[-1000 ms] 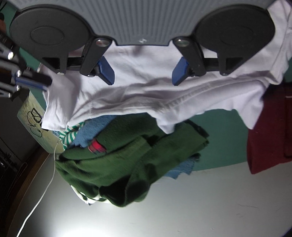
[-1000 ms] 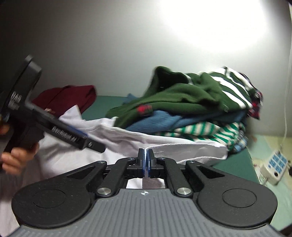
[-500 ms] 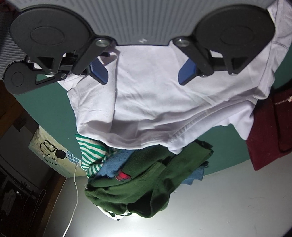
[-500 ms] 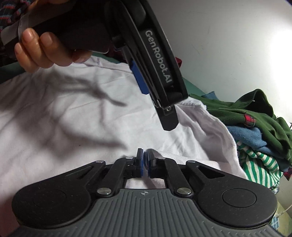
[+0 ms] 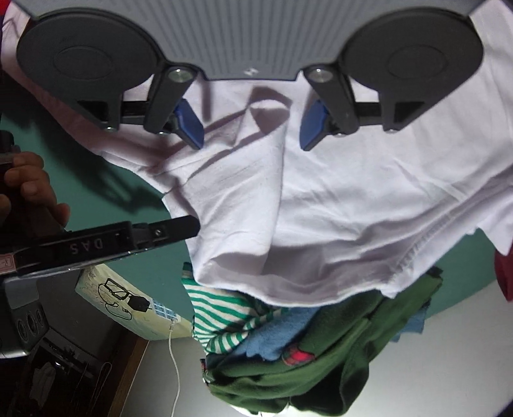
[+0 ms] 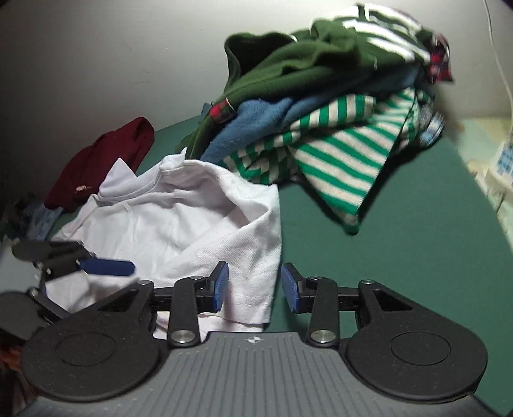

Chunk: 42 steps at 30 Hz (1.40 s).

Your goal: Fold clothes

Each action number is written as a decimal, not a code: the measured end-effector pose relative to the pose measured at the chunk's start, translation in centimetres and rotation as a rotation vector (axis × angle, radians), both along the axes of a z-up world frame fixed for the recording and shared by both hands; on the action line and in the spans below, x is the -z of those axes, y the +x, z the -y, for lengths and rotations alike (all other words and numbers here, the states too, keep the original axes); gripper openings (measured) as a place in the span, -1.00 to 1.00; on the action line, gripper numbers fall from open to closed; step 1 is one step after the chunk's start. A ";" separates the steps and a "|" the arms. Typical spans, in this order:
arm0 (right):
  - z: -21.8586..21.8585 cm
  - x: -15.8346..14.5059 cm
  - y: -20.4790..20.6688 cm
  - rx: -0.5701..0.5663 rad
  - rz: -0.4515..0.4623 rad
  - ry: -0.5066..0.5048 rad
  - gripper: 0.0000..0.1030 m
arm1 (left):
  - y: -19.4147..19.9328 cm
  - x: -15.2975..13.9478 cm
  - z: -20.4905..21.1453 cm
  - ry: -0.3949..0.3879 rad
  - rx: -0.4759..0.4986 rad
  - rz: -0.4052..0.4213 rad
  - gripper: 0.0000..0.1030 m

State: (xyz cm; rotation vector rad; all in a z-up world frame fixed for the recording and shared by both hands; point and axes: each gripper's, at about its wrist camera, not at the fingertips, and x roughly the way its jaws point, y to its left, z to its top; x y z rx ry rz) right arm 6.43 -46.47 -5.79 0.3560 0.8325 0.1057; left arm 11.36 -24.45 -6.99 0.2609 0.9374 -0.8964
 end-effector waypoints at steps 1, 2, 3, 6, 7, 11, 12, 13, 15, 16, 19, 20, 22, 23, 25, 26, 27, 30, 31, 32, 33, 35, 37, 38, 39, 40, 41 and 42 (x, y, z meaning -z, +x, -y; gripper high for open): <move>0.3 0.7 0.5 0.013 -0.022 0.046 -0.42 | -0.3 0.0 -0.1 -0.012 -0.012 0.015 0.07; 0.3 0.7 0.4 0.020 -0.027 0.062 -0.64 | -0.5 0.0 0.0 -0.019 -0.009 0.005 -0.27; 0.3 0.7 0.4 0.027 -0.031 0.076 -0.94 | -0.6 0.0 -0.1 -0.024 -0.017 -0.005 -0.43; -0.2 -1.3 0.1 0.008 0.022 0.030 -0.94 | -0.9 -0.5 -0.9 -0.053 -0.060 0.000 -0.63; -0.4 -2.2 0.2 -0.007 0.040 0.013 -0.94 | -1.1 -0.8 -1.3 -0.068 -0.076 0.001 -0.67; -0.8 -5.6 1.5 -0.061 0.097 0.009 -0.94 | -1.7 -1.9 -2.6 -0.137 -0.139 -0.021 -0.88; -0.8 -6.2 2.3 -0.074 0.101 0.038 -0.94 | -1.9 -2.1 -3.0 -0.154 -0.156 -0.028 -0.91; -0.9 -6.8 3.0 -0.088 0.104 0.065 -0.94 | -2.1 -2.4 -3.3 -0.166 -0.171 -0.029 -0.93; -1.8 -7.4 4.6 -0.113 0.104 0.111 -0.94 | -2.8 -2.6 -3.9 -0.190 -0.205 -0.037 -0.95; -2.5 -7.6 5.4 -0.133 0.097 0.120 -0.94 | -3.1 -2.8 -4.3 -0.202 -0.221 -0.042 -0.96; -4.9 -7.7 7.6 -0.196 0.065 0.133 -0.94 | -4.1 -3.0 -5.7 -0.242 -0.277 -0.059 -0.97; -5.9 -7.5 8.3 -0.218 0.048 0.128 -0.94 | -4.4 -3.1 -6.1 -0.244 -0.296 -0.053 -0.97; -8.0 -6.8 9.3 -0.275 0.018 0.121 -0.94 | -4.9 -2.9 -7.1 -0.251 -0.340 -0.064 -0.97; -9.1 -6.4 9.7 -0.303 0.003 0.117 -0.94 | -5.1 -2.8 -7.6 -0.255 -0.362 -0.070 -0.97; -11.1 -5.6 10.2 -0.359 -0.021 0.116 -0.94 | -5.4 -2.2 -8.4 -0.255 -0.403 -0.096 -0.97; -12.0 -5.2 10.3 -0.388 -0.030 0.118 -0.94 | -5.6 -1.9 -8.7 -0.250 -0.420 -0.105 -0.97; -13.0 -4.8 10.4 -0.416 -0.039 0.121 -0.94 | -5.8 -1.5 -9.0 -0.244 -0.436 -0.113 -0.97; -14.7 -3.3 11.0 -0.443 -0.055 0.145 -0.94 | -6.1 -0.6 -9.6 -0.223 -0.483 -0.134 -0.97; -15.1 -2.7 11.2 -0.447 -0.060 0.152 -0.93 | -6.1 -0.3 -9.8 -0.215 -0.498 -0.141 -0.97; -15.6 -2.1 11.5 -0.452 -0.065 0.159 -0.93 | -6.0 0.0 -9.9 -0.209 -0.507 -0.147 -0.97; -16.0 -1.5 11.7 -0.456 -0.070 0.166 -0.91 | -6.0 0.3 -10.0 -0.202 -0.517 -0.153 -0.97; -15.7 -0.6 12.0 -0.442 -0.091 0.165 -0.79 | -5.8 0.7 -10.1 -0.197 -0.523 -0.167 -0.97; -14.0 -0.7 11.8 -0.405 -0.072 0.193 -0.67 | -5.8 0.7 -10.3 -0.208 -0.526 -0.174 -0.97; -12.7 -1.1 11.6 -0.381 -0.047 0.216 -0.67 | -5.7 0.6 -10.4 -0.208 -0.525 -0.175 -0.95; -11.2 -1.7 11.2 -0.348 -0.014 0.210 -0.66 | -5.7 0.6 -10.5 -0.209 -0.523 -0.175 -0.95; -9.8 -2.2 10.9 -0.314 0.019 0.199 -0.65 | -5.8 0.6 -10.5 -0.210 -0.521 -0.175 -0.91; -8.6 -2.6 10.6 -0.281 0.044 0.157 -0.62 | -5.8 0.6 -10.6 -0.210 -0.520 -0.175 -0.89; -7.8 -2.8 10.5 -0.254 0.049 0.111 -0.55 | -5.8 0.6 -10.7 -0.211 -0.518 -0.175 -0.89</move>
